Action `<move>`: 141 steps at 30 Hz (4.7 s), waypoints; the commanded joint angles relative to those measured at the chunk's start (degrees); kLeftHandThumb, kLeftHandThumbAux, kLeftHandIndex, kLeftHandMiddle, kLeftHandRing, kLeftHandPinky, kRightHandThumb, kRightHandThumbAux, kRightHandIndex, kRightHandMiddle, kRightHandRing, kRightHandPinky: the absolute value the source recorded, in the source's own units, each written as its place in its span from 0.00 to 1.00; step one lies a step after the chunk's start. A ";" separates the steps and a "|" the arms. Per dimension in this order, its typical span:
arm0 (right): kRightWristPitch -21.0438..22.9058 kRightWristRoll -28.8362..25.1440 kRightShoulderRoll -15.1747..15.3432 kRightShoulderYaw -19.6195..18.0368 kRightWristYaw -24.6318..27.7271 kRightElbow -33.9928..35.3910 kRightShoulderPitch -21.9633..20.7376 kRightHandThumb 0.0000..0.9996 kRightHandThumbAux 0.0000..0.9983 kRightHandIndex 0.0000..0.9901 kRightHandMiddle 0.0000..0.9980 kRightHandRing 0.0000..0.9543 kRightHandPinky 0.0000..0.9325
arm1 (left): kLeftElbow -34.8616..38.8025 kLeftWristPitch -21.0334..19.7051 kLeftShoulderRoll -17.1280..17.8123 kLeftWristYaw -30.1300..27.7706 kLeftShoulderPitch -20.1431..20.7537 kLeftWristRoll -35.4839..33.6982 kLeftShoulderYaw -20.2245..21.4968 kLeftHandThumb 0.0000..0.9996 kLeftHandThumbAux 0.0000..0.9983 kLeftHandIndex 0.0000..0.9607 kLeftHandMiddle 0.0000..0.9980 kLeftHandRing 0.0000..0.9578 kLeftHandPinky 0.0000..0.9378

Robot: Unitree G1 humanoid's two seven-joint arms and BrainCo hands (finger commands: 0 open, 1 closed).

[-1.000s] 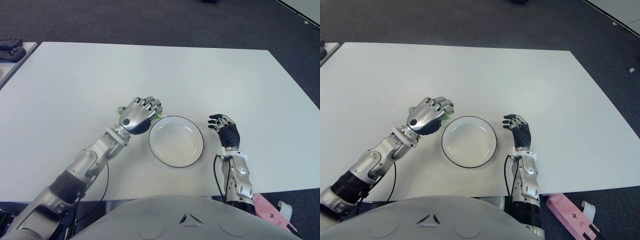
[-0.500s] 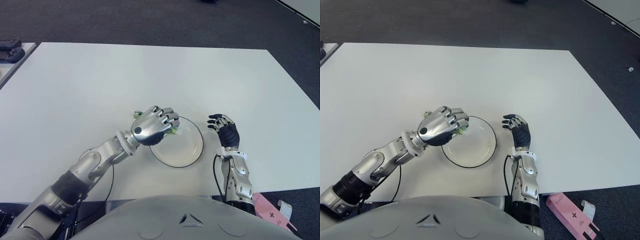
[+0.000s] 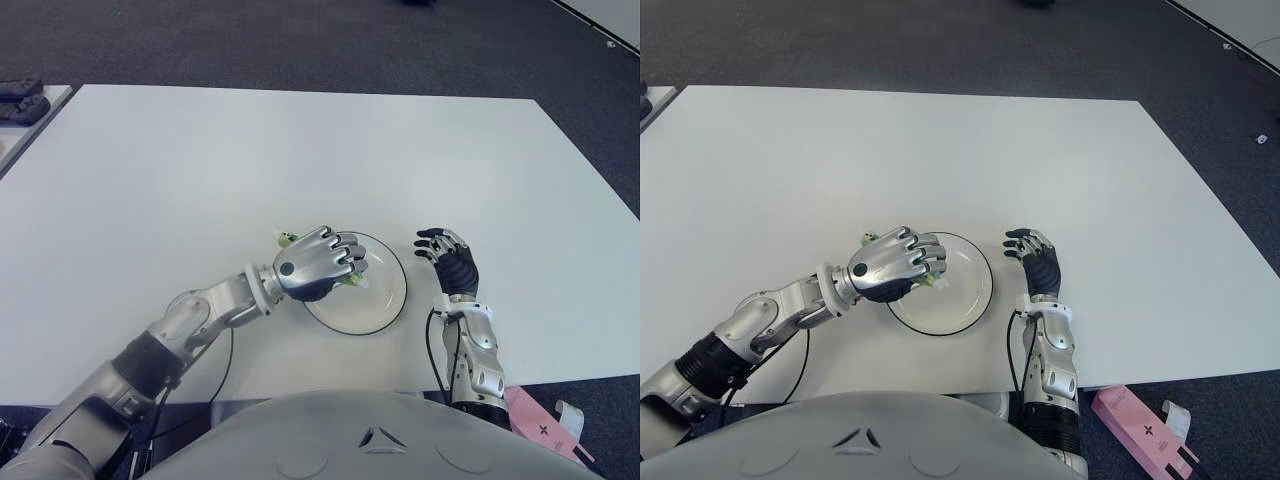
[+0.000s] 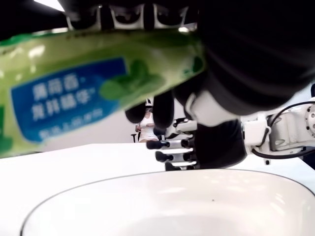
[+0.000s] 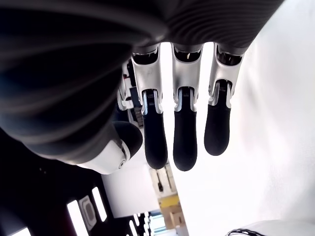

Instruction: Put the toothpaste on the table into the plate.

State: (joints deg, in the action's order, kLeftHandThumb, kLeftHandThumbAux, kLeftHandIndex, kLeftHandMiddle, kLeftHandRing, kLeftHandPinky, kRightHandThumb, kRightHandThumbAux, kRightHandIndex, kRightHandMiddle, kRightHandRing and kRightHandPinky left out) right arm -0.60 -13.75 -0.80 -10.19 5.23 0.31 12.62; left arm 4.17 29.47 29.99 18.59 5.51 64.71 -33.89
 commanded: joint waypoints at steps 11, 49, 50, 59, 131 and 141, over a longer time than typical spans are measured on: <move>-0.01 0.56 -0.17 0.14 -0.63 -0.54 0.03 0.71 0.73 0.43 0.45 0.49 0.51 | -2.00 0.82 -2.01 -11.34 0.34 -9.50 0.29 0.47 0.71 0.19 0.25 0.27 0.36; -0.83 0.70 0.00 0.21 -0.09 -0.78 0.11 0.71 0.73 0.43 0.45 0.48 0.51 | 4.93 -4.65 -0.12 -14.23 -0.46 0.56 1.70 0.10 0.32 0.00 0.00 0.00 0.00; -0.87 0.71 -0.01 0.22 -0.08 -0.75 0.13 0.71 0.73 0.43 0.45 0.48 0.51 | 4.91 -4.66 -0.18 -14.25 -0.53 0.05 1.89 0.09 0.33 0.00 0.00 0.00 0.00; -0.76 0.45 -0.19 0.17 -0.05 -0.52 0.31 0.71 0.73 0.43 0.45 0.49 0.51 | 6.82 -6.85 -1.23 -17.50 -2.44 -5.74 4.44 0.21 0.37 0.00 0.00 0.00 0.02; 0.00 0.20 0.02 0.48 -0.50 -1.44 -1.48 0.71 0.73 0.43 0.46 0.49 0.51 | -13.87 -11.49 -36.22 1.44 -15.43 -70.97 39.69 0.71 0.72 0.45 0.51 0.49 0.48; 0.14 -0.23 0.04 0.26 -0.31 -1.73 -1.77 0.71 0.73 0.43 0.45 0.49 0.51 | -10.33 -19.94 -35.16 -5.68 -16.44 -78.25 40.33 0.71 0.73 0.45 0.55 0.54 0.45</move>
State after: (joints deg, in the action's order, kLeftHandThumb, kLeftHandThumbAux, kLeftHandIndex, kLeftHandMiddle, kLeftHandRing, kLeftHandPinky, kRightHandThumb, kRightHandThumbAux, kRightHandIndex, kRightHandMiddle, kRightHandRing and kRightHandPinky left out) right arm -1.55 -13.62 -0.79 -9.96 4.78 -0.78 11.31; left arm -6.76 12.01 -3.89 14.86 -10.19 -11.80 6.04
